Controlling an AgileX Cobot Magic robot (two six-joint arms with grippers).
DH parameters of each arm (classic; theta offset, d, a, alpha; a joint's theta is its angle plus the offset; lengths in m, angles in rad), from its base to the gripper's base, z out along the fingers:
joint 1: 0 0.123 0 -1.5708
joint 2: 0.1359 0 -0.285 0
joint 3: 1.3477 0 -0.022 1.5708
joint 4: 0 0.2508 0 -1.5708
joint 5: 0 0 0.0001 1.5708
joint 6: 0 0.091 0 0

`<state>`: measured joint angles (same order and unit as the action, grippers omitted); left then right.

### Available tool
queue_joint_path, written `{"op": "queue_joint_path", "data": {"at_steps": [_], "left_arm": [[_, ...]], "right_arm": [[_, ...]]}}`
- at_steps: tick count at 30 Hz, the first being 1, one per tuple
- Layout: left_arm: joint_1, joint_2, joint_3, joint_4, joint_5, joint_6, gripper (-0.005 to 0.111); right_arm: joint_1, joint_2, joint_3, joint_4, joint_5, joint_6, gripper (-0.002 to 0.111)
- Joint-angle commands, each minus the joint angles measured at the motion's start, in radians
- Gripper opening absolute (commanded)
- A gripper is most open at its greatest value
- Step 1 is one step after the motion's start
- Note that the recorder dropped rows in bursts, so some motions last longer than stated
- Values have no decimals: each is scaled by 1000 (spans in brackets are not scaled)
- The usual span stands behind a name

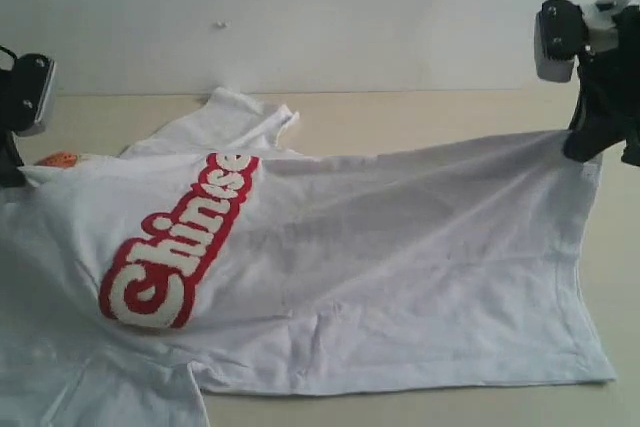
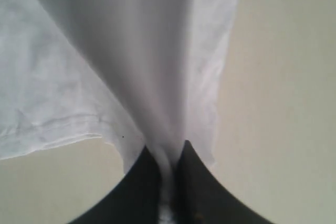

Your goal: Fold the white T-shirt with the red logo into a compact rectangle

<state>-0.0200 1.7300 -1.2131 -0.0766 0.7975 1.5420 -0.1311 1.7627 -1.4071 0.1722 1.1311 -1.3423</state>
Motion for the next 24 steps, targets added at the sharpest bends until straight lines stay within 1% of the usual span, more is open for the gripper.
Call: {"op": "queue_joint_path", "data": {"at_steps": [1,2,4,9,13,16,20,24], "left_arm": [[61,-143,0,5,17,-80,0],[85,-190,0,-3,14,-117,0],[104,-241,0,-30,3,-142,0],[110,-326,0,-29,-7,-226,0],[110,-395,0,-12,-7,-268,0],[117,-453,0,62,-7,-377,0],[150,-512,0,173,-11,-619,0],[151,-562,0,260,-13,-754,0]], "right_arm": [[-2,-120,-7,12,33,2,0],[-2,-158,-7,24,22,2,0],[-4,-208,-7,39,9,7,0],[-4,-286,-7,75,-5,31,0],[-4,-347,-7,225,11,-8,0],[-4,-377,-7,284,38,12,0],[-4,-402,-7,294,41,112,0],[-4,-439,-7,360,6,117,0]]}}
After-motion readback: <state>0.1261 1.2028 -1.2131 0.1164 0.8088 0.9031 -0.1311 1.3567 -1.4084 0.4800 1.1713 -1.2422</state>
